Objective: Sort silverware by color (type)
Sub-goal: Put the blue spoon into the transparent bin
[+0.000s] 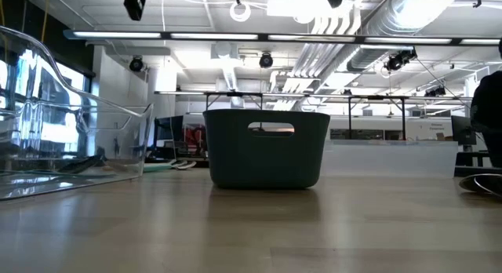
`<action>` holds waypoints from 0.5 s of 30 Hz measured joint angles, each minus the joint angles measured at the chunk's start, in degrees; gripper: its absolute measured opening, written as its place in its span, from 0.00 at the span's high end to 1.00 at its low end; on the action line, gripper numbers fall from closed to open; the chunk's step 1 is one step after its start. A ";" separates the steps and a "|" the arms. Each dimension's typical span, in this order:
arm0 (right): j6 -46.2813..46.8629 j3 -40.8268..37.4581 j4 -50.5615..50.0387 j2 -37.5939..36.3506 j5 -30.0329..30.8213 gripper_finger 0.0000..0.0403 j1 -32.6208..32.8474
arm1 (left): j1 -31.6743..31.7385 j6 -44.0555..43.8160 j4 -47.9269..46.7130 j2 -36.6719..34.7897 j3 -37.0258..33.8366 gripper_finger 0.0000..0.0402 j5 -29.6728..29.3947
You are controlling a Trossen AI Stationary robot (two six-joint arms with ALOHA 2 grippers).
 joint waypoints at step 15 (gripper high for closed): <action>-3.55 0.00 -1.52 0.02 -2.92 0.96 -1.78 | 0.01 0.00 -0.18 -0.01 0.00 0.94 0.24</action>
